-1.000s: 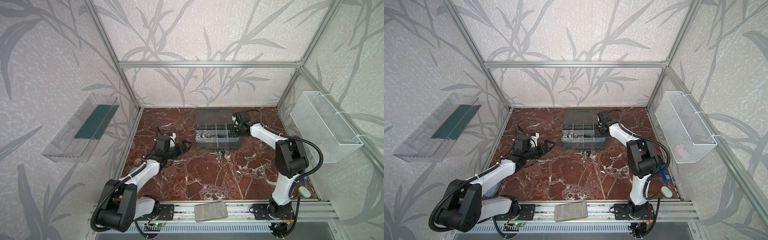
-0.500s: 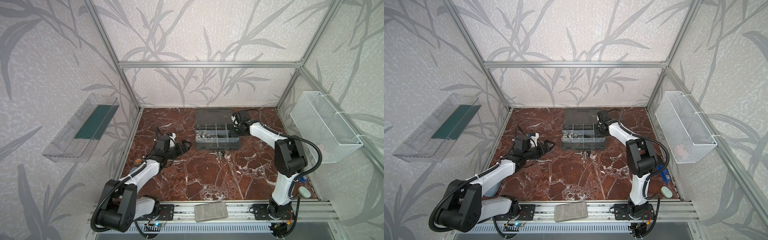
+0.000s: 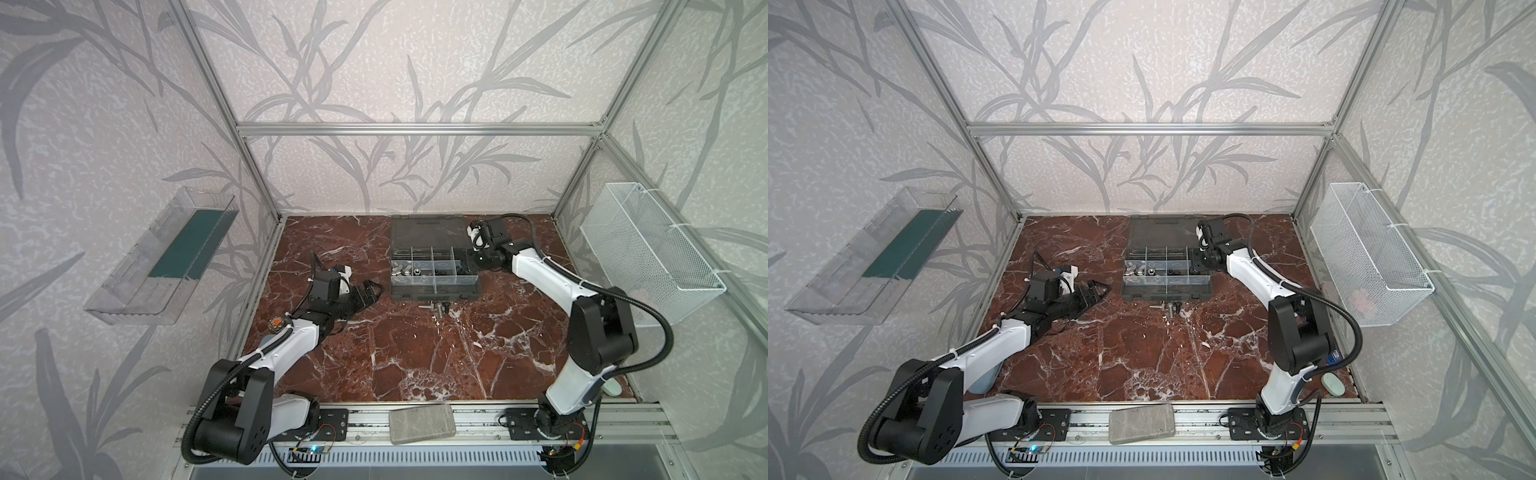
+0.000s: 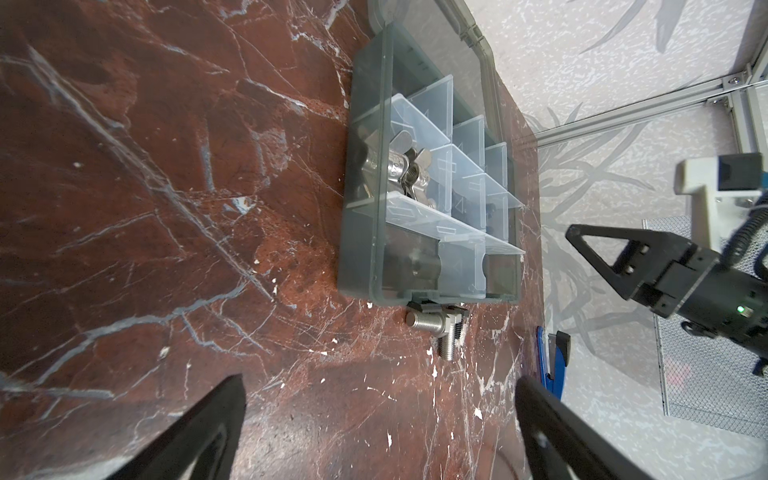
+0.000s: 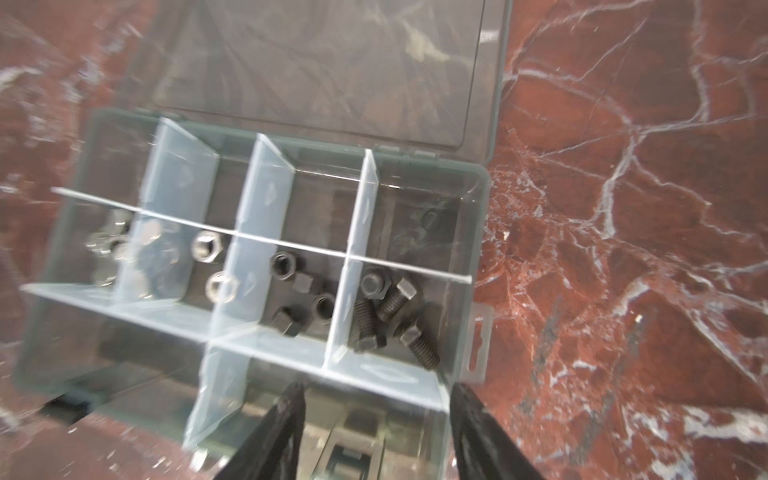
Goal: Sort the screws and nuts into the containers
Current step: 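Move the right gripper down to the last black bolt by the box, then close the right gripper on the black bolt head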
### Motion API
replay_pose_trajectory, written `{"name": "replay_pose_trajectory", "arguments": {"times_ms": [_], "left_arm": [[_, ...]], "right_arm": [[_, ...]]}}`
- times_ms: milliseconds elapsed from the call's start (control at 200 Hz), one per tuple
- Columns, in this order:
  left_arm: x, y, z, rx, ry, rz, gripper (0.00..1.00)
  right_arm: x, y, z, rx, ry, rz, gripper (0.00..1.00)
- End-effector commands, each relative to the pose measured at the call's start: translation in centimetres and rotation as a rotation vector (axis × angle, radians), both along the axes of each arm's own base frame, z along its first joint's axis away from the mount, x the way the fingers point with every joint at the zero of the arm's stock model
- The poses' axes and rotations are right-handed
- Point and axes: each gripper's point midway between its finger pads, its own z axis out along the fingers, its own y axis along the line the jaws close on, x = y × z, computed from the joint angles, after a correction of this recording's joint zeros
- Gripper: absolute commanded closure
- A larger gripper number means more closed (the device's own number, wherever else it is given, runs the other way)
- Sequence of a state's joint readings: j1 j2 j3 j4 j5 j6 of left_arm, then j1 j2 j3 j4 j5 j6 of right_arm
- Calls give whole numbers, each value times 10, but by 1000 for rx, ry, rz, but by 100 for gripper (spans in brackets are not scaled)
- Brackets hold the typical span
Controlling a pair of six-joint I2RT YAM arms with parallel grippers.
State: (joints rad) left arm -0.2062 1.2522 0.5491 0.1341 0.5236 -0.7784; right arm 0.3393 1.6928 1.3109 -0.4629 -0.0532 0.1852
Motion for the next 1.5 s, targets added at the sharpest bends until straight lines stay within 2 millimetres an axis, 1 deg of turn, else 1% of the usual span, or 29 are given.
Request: {"name": "replay_pose_trajectory", "arguments": {"times_ms": [0, 145, 310, 455, 580, 680, 845, 920, 1000, 1150, 1310, 1495], "left_arm": [[2, 0, 13, -14, -24, -5, 1], [-2, 1, 16, -12, -26, -5, 1], [-9, 4, 18, -10, -34, 9, 1], [-13, 6, 19, -9, -38, 12, 1], [-16, 6, 20, -9, -42, 13, 1], [-17, 6, 19, -7, -43, 10, 1], [-18, 7, 17, -2, -42, 10, 1], [-18, 8, 16, 0, -42, 14, 1], [-19, 8, 15, 1, -42, 15, 1], [-18, 9, 15, 8, -46, 19, 1], [-16, 9, 14, 13, -40, 17, 1], [-14, 9, 14, 13, -41, 19, 1]], "right_arm": [[-30, 11, 7, 58, 13, 21, 41], [-65, 24, -3, 58, 21, 44, 41], [-98, 37, -22, 72, 46, 57, 41], [-118, 52, -38, 108, 64, 82, 41], [-127, 64, -52, 120, 88, 87, 41], [-129, 71, -60, 102, 97, 94, 41], [-125, 79, -68, 63, 99, 98, 41], [-122, 77, -71, 35, 99, 79, 41], [-118, 71, -75, 1, 95, 46, 41], [-113, 63, -83, -51, 87, 25, 45], [-109, 63, -92, -90, 103, 30, 52], [-102, 65, -100, -129, 111, 34, 56]]}}
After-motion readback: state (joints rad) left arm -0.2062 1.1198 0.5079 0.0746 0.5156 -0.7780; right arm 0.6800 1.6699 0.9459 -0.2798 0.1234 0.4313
